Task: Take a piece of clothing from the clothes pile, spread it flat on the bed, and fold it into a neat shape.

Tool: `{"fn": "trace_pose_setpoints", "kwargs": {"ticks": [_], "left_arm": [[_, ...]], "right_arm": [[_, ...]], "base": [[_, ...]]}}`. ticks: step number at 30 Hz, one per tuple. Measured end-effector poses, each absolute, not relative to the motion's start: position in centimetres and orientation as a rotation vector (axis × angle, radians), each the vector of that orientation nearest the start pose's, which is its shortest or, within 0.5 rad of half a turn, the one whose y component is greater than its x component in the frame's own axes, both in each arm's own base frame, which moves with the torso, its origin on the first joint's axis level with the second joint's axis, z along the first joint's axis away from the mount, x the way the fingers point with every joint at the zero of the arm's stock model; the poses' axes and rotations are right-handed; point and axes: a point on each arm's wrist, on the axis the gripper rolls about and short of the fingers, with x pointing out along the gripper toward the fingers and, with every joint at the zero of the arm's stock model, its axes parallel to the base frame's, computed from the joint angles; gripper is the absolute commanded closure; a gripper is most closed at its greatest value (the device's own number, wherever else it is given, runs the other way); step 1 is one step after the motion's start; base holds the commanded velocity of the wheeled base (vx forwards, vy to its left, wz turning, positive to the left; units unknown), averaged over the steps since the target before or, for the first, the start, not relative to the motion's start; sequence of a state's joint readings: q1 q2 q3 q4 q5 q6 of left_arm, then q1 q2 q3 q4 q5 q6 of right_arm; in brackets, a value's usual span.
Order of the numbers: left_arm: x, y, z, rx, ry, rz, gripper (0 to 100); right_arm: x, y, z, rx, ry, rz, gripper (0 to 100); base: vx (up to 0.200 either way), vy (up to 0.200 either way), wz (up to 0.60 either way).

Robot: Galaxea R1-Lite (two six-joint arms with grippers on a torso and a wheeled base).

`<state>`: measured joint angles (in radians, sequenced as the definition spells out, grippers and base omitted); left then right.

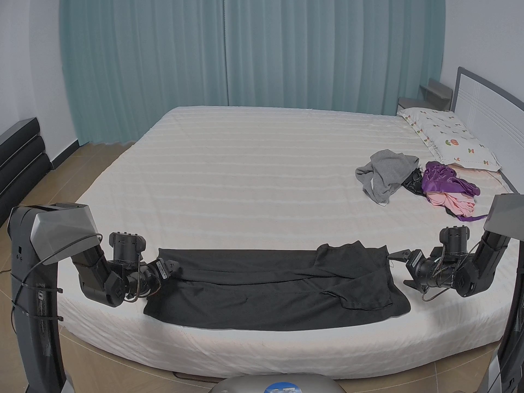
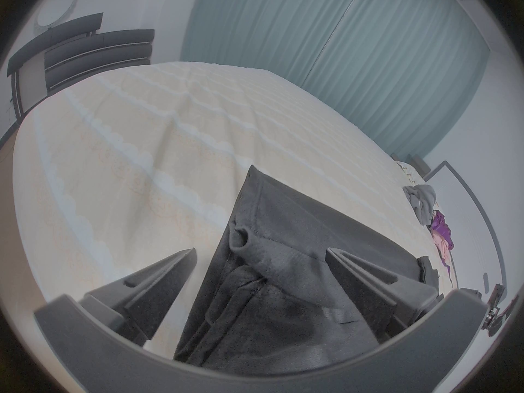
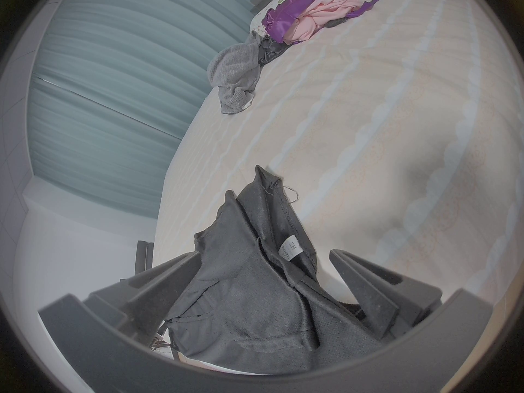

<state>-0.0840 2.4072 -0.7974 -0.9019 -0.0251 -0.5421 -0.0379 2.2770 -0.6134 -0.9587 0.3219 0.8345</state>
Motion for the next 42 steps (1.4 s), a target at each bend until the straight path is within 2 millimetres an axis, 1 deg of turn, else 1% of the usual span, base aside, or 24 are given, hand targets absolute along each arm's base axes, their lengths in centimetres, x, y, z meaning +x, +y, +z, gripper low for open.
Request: {"fn": "trace_pose_setpoints", "kwargs": {"ticks": [5,6,10,24,33,41,42], "left_arm": [[36.6,-3.2,-4.8,-0.487,0.731,0.089,0],[36.6,-3.2,-4.8,-0.481,0.734,0.086,100],[36.2,-3.2,-5.0,-0.461,0.746,0.082,100],[36.3,-3.2,-5.0,-0.461,0.746,0.082,100],[36.4,-2.9,-4.2,-0.474,0.715,0.088,100],[36.4,-2.8,-4.0,-0.499,0.709,0.095,100],[36.5,-2.8,-3.9,-0.504,0.707,0.096,100]], "right_arm": [[33.0,-0.5,-1.9,0.919,0.778,-0.035,0],[33.0,-0.5,-1.9,0.918,0.778,-0.035,0],[33.0,-0.5,-1.9,0.918,0.780,-0.036,0],[32.9,-0.5,-2.0,0.918,0.783,-0.038,0],[32.9,-0.5,-2.0,0.920,0.784,-0.038,0],[32.9,-0.6,-1.8,0.926,0.768,-0.035,0],[32.9,-0.6,-1.8,0.926,0.764,-0.033,0]], "base": [[0.000,0.000,0.00],[0.000,0.000,0.00],[0.000,0.000,0.00],[0.000,0.000,0.00],[0.000,0.000,0.00],[0.000,0.000,0.00],[-0.200,0.000,0.00]]}}
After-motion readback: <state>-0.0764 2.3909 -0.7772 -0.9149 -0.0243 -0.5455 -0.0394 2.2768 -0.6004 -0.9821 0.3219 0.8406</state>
